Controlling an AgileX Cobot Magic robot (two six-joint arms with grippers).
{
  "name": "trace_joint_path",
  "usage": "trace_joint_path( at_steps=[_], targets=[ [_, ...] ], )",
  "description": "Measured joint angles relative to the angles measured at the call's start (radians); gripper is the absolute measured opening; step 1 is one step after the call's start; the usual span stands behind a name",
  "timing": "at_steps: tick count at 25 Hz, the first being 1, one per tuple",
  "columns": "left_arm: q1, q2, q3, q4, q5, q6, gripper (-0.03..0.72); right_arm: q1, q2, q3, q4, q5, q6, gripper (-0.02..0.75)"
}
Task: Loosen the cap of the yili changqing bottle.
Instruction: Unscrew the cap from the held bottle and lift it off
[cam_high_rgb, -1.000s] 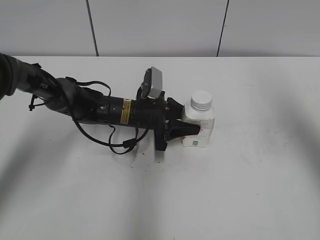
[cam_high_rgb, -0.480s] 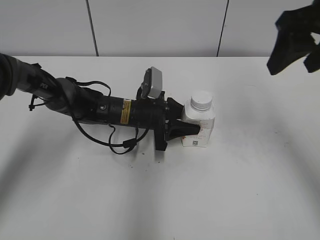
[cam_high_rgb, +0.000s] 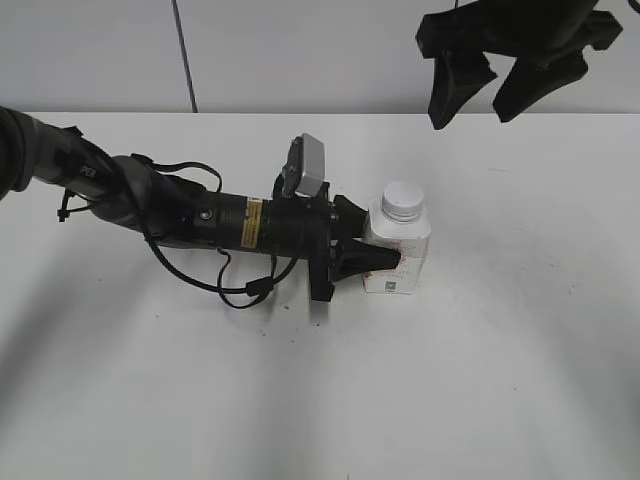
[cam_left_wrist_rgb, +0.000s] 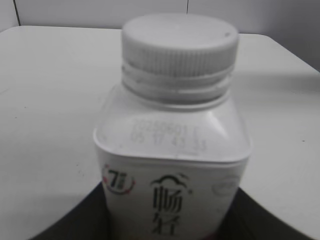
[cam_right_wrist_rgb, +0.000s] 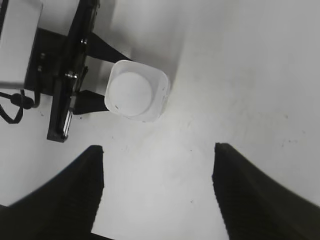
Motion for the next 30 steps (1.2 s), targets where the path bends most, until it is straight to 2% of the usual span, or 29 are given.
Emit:
trace_joint_path(
  at_steps=[15,30],
  targets=[
    [0.0,0.0,0.0,0.0,0.0,0.0,0.314,0.033,0.233,-0.069,0.034,0.0,0.017,0.534],
    [0.0,0.0,0.0,-0.001,-0.001,0.0,0.314,0.036,0.33,-0.138,0.041,0.0,0.019,0.534]
  ],
)
